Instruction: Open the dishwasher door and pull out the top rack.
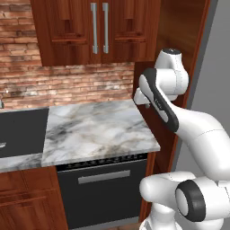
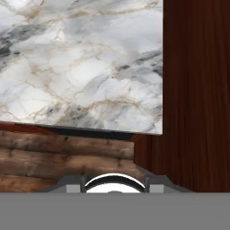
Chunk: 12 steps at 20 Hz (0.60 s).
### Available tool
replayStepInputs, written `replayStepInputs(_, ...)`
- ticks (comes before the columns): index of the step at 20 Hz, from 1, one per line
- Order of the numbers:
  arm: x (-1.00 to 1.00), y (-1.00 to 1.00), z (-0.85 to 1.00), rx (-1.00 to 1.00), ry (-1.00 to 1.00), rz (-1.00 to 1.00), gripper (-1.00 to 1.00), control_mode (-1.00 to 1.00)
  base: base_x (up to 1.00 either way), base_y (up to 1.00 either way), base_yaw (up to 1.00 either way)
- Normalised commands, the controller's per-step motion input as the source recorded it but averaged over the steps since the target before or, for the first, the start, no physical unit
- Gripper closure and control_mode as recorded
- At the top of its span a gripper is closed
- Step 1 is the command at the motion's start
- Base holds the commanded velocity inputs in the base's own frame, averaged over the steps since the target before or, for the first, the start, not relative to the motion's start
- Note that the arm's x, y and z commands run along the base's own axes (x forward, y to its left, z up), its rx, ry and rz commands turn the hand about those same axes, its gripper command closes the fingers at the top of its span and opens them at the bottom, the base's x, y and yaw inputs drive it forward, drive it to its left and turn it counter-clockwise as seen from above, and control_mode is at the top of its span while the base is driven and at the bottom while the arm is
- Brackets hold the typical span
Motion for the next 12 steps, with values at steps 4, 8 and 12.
replayStepInputs(4, 0.0, 0.0, 0.0, 0.0, 0.0, 0.0, -1.0, 1.0, 0.0, 0.0, 0.0)
replayStepInputs(8, 0.0, 0.0, 0.0, 0.0, 0.0, 0.0, -1.0, 1.0, -0.03, 0.0, 0.0)
replayStepInputs(12, 0.0, 0.0, 0.0, 0.0, 0.0, 0.0, -1.0, 1.0, -0.29, 0.11, -0.01)
